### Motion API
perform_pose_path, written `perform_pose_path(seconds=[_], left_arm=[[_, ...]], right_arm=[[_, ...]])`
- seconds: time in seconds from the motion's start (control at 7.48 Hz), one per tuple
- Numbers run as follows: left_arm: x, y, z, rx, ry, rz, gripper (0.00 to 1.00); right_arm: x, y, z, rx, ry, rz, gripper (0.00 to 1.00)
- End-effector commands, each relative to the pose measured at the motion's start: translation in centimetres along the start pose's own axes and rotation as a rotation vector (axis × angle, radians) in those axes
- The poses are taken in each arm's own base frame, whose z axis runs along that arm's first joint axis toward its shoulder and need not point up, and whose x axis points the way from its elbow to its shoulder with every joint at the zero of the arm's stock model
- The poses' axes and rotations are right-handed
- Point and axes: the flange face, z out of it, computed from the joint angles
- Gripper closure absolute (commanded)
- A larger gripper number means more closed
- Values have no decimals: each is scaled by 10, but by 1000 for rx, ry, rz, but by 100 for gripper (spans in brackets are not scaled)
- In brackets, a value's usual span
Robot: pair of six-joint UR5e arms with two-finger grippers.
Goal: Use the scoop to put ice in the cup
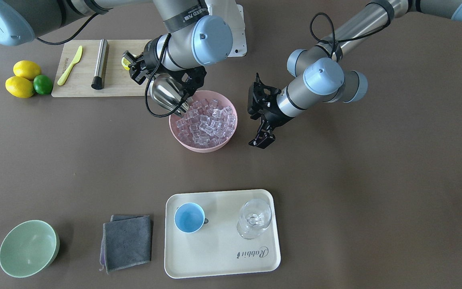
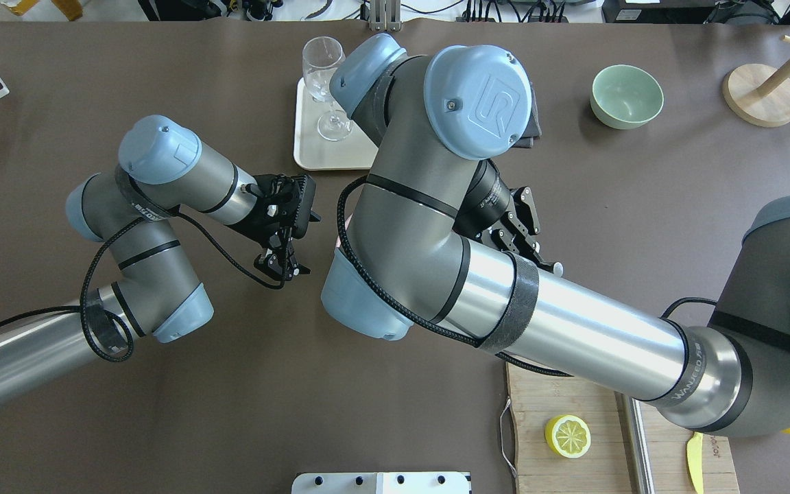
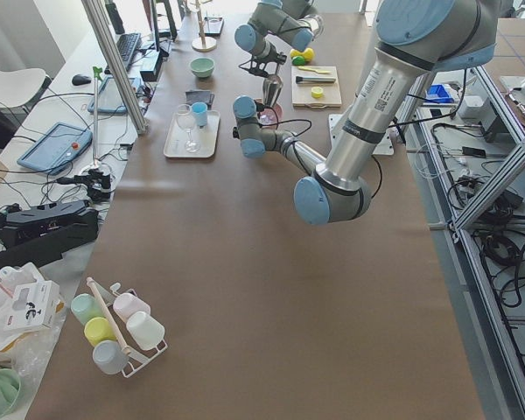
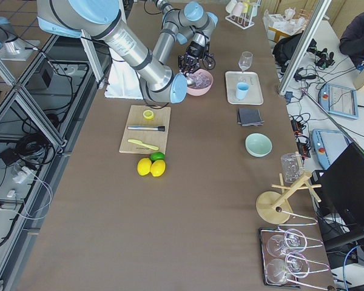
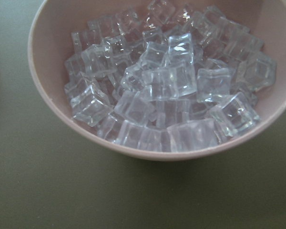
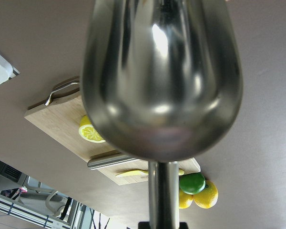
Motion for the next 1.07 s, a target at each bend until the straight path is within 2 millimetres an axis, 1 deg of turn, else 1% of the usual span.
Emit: perform_pose_path(seconds=[0.0,0.27,0.53,0.67,0.8,0.94], left_arm=[[1,0,-1,8,-4,9,2],[2,0,0,10,-3,8,2],[10,14,-3,46,-16,35,2],[12,17,-2,64,-24,50,2],[15,20,6,81,-23,66,2],[17,20,7,86,-22,69,2]], right_arm=[[-3,-4,-2,21,9,-10,100],[-3,-6,-3,35,14,-5,100],[0,-12,-3,44,17,-7,100],[1,-14,-2,46,17,-8,100],[0,-14,-3,50,19,-9,100],[0,-14,-4,52,20,-10,100]])
